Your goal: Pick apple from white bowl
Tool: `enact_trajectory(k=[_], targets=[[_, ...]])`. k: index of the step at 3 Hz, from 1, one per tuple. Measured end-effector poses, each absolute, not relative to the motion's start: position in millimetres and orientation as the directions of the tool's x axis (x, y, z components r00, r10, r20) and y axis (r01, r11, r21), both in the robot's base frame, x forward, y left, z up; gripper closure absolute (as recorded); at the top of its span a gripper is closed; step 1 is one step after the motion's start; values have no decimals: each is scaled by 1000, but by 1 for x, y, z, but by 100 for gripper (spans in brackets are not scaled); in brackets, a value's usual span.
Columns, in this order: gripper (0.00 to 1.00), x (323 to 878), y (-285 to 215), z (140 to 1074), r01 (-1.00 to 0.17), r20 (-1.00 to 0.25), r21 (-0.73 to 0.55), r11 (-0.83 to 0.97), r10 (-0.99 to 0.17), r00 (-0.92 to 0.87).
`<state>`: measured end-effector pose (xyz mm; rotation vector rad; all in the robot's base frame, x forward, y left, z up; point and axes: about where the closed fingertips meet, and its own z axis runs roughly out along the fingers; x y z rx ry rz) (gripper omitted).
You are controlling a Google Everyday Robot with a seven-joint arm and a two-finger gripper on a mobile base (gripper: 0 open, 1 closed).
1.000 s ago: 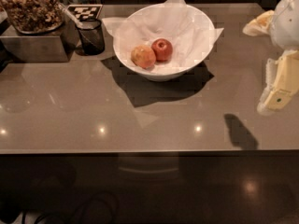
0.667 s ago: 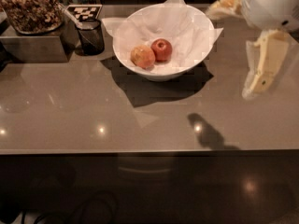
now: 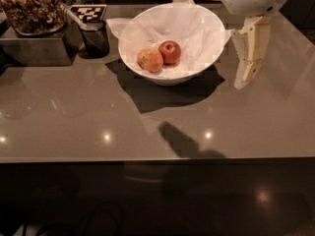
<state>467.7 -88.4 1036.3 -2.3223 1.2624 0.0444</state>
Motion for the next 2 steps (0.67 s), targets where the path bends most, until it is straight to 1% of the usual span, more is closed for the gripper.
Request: enact_trajectory(k=[1, 2], targets=[[0, 483, -90, 1026, -799, -303, -421, -430, -763, 571], [0, 517, -85, 1016, -757, -346, -440, -483, -687, 640]])
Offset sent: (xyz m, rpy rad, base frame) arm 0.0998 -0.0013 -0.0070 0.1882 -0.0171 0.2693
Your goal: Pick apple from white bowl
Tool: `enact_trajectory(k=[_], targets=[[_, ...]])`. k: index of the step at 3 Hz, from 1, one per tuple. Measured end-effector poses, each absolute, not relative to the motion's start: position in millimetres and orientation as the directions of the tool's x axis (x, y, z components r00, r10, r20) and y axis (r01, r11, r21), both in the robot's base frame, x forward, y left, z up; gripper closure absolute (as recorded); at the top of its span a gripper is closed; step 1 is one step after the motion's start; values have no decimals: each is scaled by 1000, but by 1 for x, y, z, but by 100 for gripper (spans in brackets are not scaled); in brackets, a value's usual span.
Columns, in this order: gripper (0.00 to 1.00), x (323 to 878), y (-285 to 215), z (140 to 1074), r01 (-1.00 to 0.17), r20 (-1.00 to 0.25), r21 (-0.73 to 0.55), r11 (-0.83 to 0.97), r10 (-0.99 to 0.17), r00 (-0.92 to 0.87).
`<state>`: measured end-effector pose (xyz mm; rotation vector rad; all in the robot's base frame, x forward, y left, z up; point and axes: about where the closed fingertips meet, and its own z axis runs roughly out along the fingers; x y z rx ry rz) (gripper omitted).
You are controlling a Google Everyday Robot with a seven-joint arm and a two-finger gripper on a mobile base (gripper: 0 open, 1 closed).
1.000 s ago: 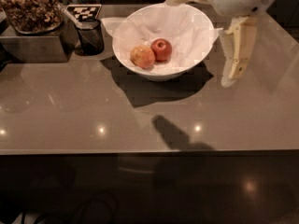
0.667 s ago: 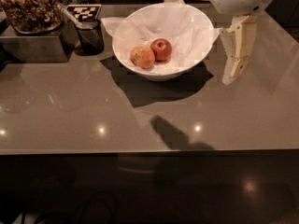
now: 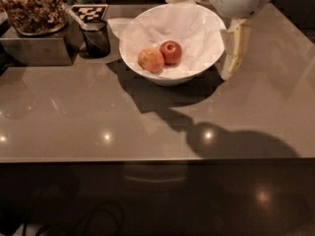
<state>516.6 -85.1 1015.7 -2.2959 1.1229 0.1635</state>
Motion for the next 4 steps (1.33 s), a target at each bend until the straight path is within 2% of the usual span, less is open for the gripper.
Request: enact_trajectory(k=[2, 3, 4], targets=[[0, 598, -47, 1020, -633, -383, -554, -541, -510, 770], [17, 614, -45, 1034, -617, -364, -606, -502, -515, 776], [40, 619, -39, 1033, -617, -365, -617, -489, -517, 774]])
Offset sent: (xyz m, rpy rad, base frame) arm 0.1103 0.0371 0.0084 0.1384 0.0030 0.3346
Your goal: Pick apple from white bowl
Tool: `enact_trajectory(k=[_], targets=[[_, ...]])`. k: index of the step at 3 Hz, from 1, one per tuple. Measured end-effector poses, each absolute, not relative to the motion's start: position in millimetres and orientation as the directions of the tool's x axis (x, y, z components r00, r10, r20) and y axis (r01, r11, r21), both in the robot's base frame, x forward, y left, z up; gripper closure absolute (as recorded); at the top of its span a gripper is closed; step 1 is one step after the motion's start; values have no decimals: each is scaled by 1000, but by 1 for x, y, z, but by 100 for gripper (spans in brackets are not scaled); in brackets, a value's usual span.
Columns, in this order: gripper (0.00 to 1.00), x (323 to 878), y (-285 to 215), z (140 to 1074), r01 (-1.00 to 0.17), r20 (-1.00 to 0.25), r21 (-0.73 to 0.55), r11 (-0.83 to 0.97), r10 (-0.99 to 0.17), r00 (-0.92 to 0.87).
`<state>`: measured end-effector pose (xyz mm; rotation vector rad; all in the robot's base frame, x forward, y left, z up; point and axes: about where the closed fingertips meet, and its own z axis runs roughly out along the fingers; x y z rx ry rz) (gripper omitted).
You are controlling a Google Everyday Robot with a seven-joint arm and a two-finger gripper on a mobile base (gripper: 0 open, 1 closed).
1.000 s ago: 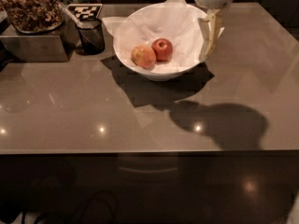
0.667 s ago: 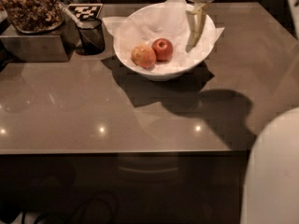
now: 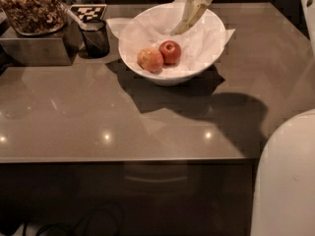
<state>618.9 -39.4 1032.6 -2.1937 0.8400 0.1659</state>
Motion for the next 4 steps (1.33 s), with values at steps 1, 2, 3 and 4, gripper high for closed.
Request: enact_trajectory(k=[1, 2, 3, 4], targets=[[50, 630, -33, 1028, -613, -371, -629, -479, -508, 777], [43, 653, -22, 1008, -612, -399, -616, -496, -472, 786], [39, 677, -19, 987, -630, -430, -610, -481, -466, 773], [38, 691, -22, 969, -658, -464, -596, -460, -471, 750]])
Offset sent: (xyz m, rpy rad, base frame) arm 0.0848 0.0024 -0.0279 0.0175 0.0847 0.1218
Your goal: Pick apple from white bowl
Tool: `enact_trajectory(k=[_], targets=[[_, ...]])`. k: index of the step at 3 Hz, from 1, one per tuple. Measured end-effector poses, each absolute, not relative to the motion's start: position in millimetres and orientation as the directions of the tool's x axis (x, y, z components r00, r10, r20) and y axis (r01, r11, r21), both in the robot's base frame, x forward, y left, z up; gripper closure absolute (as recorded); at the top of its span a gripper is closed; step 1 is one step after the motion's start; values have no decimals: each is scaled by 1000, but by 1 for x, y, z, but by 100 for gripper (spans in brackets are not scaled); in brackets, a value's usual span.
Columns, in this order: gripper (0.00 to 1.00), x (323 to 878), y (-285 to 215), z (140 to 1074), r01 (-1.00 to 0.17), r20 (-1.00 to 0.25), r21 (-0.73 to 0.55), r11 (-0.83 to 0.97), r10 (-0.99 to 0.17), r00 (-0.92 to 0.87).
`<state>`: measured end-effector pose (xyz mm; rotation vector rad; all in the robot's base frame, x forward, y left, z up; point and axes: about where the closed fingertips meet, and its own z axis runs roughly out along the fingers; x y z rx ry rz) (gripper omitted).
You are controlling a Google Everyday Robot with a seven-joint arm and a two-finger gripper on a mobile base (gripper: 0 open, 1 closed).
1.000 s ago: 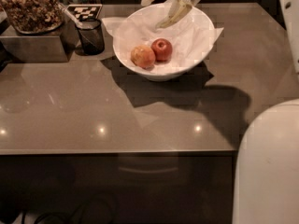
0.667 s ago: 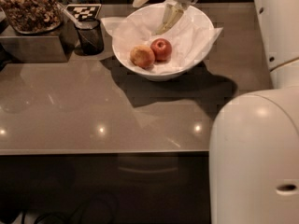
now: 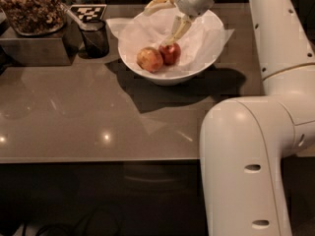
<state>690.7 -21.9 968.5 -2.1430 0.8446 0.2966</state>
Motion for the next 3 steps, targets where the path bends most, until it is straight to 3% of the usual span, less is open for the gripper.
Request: enact_trajectory(k=[3], targets=[[40, 703, -38, 947, -757, -490, -506, -414, -585, 647]])
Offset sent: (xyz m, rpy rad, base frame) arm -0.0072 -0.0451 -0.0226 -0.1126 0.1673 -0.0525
